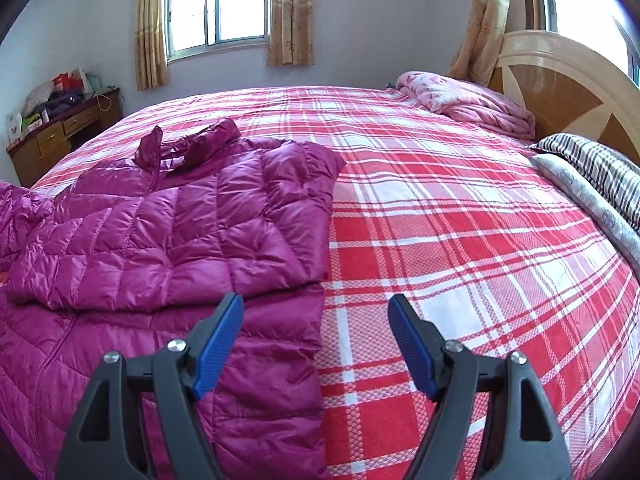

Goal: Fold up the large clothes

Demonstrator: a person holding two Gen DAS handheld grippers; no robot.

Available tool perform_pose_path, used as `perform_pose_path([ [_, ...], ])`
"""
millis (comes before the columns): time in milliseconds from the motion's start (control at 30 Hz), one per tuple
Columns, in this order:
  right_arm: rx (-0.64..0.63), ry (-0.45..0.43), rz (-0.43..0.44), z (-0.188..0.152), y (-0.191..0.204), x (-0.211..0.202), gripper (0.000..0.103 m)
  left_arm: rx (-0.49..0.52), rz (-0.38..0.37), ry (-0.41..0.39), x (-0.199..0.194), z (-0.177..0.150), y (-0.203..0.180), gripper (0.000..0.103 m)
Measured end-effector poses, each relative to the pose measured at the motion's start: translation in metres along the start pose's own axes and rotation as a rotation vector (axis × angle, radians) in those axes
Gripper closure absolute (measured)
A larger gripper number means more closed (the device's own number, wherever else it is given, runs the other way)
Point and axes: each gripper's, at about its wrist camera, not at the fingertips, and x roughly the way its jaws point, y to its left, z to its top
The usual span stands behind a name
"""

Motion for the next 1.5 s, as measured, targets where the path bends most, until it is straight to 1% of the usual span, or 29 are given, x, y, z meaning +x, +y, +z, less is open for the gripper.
perform_pose_path([
  [67, 0.011, 0.024, 0.002, -0.004, 0.0, 0.004, 0.026, 0.005, -0.035, -0.007, 0.002, 0.008, -0.021, 0.092],
  [167, 0.023, 0.033, 0.002, -0.007, -0.001, 0.005, 0.025, 0.017, -0.096, -0.012, 0.006, 0.017, -0.055, 0.093],
  [300, 0.022, 0.055, -0.016, -0.01, 0.001, 0.008, 0.025, 0.056, -0.171, -0.01, 0.015, 0.022, -0.107, 0.094],
  [433, 0.006, 0.05, -0.034, -0.012, 0.003, 0.008, 0.025, 0.089, -0.237, 0.005, 0.026, 0.022, -0.154, 0.094],
  [567, 0.012, 0.051, -0.031, -0.013, 0.002, 0.008, 0.025, 0.108, -0.28, 0.002, 0.033, 0.02, -0.187, 0.094],
  [633, 0.019, 0.053, -0.026, -0.014, 0.0, 0.008, 0.025, 0.1, -0.282, -0.007, 0.037, 0.018, -0.197, 0.094],
  [767, 0.027, 0.052, -0.017, -0.014, -0.001, 0.009, 0.025, 0.096, -0.301, 0.043, 0.053, 0.014, -0.209, 0.093],
  [800, 0.028, 0.052, -0.015, -0.015, -0.001, 0.009, 0.025, 0.092, -0.3, 0.049, 0.055, 0.013, -0.209, 0.093],
  [867, 0.033, 0.05, -0.009, -0.015, -0.002, 0.009, 0.025, 0.071, -0.3, 0.035, 0.055, 0.009, -0.2, 0.093],
  [933, 0.028, 0.063, 0.002, -0.014, -0.003, 0.011, 0.024, 0.053, -0.275, 0.033, 0.059, 0.005, -0.187, 0.09],
  [967, 0.031, 0.067, 0.005, -0.014, -0.003, 0.011, 0.024, 0.038, -0.261, 0.039, 0.062, 0.002, -0.177, 0.078],
  [1000, 0.036, 0.071, 0.013, -0.013, -0.004, 0.011, 0.024, 0.022, -0.245, 0.043, 0.066, -0.001, -0.168, 0.053],
  [1033, 0.042, 0.073, 0.034, -0.012, -0.005, 0.011, 0.024, -0.002, -0.205, 0.045, 0.071, -0.006, -0.153, 0.037],
  [1067, 0.051, 0.073, 0.062, -0.01, -0.007, 0.009, 0.024, -0.024, -0.163, 0.04, 0.075, -0.011, -0.14, 0.018],
  [1100, 0.059, 0.066, 0.076, -0.008, -0.008, 0.006, 0.024, -0.043, -0.134, 0.033, 0.078, -0.017, -0.128, 0.016],
  [1167, 0.09, 0.032, 0.109, -0.002, -0.007, -0.009, 0.024, -0.068, -0.101, 0.037, 0.086, -0.027, -0.102, 0.016],
  [1267, 0.131, 0.014, 0.225, 0.014, 0.01, -0.025, 0.023, -0.115, -0.058, 0.068, 0.102, -0.043, -0.069, 0.016],
  [1333, 0.115, 0.044, 0.316, 0.026, 0.034, -0.024, 0.02, -0.144, -0.043, 0.096, 0.111, -0.051, -0.054, 0.016],
  [1400, 0.095, 0.079, 0.376, 0.034, 0.055, -0.015, 0.02, -0.178, -0.027, 0.124, 0.119, -0.06, -0.04, 0.016],
  [1433, 0.084, 0.099, 0.393, 0.038, 0.067, -0.008, 0.02, -0.193, -0.023, 0.135, 0.12, -0.065, -0.033, 0.016],
  [1500, 0.073, 0.146, 0.397, 0.038, 0.086, 0.008, 0.02, -0.215, -0.013, 0.151, 0.122, -0.073, -0.023, 0.016],
])
